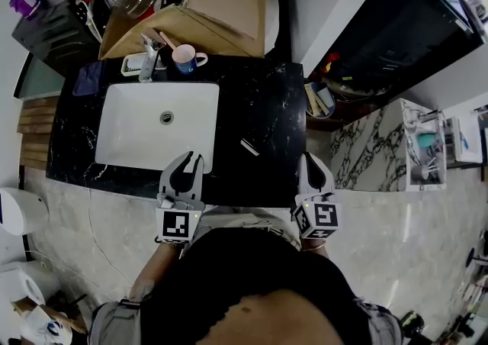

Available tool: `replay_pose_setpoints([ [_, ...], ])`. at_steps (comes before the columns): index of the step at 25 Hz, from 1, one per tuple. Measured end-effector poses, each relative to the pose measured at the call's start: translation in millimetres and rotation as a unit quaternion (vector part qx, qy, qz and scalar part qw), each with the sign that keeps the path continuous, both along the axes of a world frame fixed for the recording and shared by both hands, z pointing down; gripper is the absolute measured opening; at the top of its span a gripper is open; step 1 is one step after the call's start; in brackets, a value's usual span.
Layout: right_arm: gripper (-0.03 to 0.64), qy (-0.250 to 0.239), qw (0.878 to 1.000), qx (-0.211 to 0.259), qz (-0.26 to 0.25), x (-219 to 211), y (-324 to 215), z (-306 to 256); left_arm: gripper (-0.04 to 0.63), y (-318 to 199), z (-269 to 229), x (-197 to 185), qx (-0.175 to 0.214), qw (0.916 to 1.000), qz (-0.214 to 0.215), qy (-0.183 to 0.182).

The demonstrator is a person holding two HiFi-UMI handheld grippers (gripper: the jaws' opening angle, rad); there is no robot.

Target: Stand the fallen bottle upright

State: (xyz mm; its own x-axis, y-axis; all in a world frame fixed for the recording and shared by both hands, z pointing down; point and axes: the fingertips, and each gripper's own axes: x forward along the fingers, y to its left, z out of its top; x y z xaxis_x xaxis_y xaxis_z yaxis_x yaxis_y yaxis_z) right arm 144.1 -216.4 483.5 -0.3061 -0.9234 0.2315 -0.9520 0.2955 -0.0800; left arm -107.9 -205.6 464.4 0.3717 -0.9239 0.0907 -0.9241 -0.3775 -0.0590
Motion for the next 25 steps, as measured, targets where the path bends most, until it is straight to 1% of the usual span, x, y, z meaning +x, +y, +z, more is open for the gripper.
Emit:
replay_pose_setpoints([
  [2, -0.003, -0.004, 1.000, -0.002, -0.001, -0.6, -0.7, 1.0, 0.039, 1.6, 9.6, -4.1, -0.017, 0.9997, -0.005, -0.019],
  [3, -0.003, -0.005, 1.000, -0.003, 0.000, -0.4, -0.8, 1.4, 0.031, 1.9, 10.7, -4.9, -0.021, 0.9996, -0.007, -0.021],
  [6, -0.003, -0.006, 1.000, -0.003, -0.001, 0.2, -0.7, 1.4, 0.015, 0.9, 3.7, -0.7, -0.010, 0.9999, -0.003, -0.007],
  [7, -0.003, -0.006, 1.000, -0.004, -0.002, 0.1, -0.5, 1.6, 0.012, 1.3, 4.2, 0.4, -0.010, 0.9999, -0.002, -0.011],
  [9, -0.003, -0.005, 1.000, -0.004, -0.004, -0.7, 0.1, 1.7, 0.008, 3.3, 9.4, 0.7, -0.018, 0.9996, -0.001, -0.022],
  [11, -0.003, -0.005, 1.000, -0.004, -0.006, -0.9, 0.3, 1.3, 0.005, 3.3, 7.8, 2.0, -0.016, 0.9997, 0.000, -0.017],
  [13, -0.003, -0.006, 1.000, -0.006, -0.008, -1.0, 0.7, 2.1, 0.006, 3.2, 10.6, 2.7, -0.021, 0.9996, 0.001, -0.020],
  [17, -0.003, -0.007, 1.000, -0.011, -0.020, -5.8, 2.8, 4.1, 0.005, 4.4, 24.0, 0.8, -0.050, 0.9984, -0.006, -0.028],
  [22, -0.003, -0.001, 0.999, -0.011, -0.030, -8.8, 4.4, 5.6, 0.005, 3.6, 22.1, -1.1, -0.052, 0.9985, -0.013, -0.011],
  [25, -0.003, -0.002, 0.999, -0.009, -0.034, -10.5, 4.7, 3.4, 0.005, 3.0, 23.2, -1.0, -0.051, 0.9984, -0.015, -0.017],
])
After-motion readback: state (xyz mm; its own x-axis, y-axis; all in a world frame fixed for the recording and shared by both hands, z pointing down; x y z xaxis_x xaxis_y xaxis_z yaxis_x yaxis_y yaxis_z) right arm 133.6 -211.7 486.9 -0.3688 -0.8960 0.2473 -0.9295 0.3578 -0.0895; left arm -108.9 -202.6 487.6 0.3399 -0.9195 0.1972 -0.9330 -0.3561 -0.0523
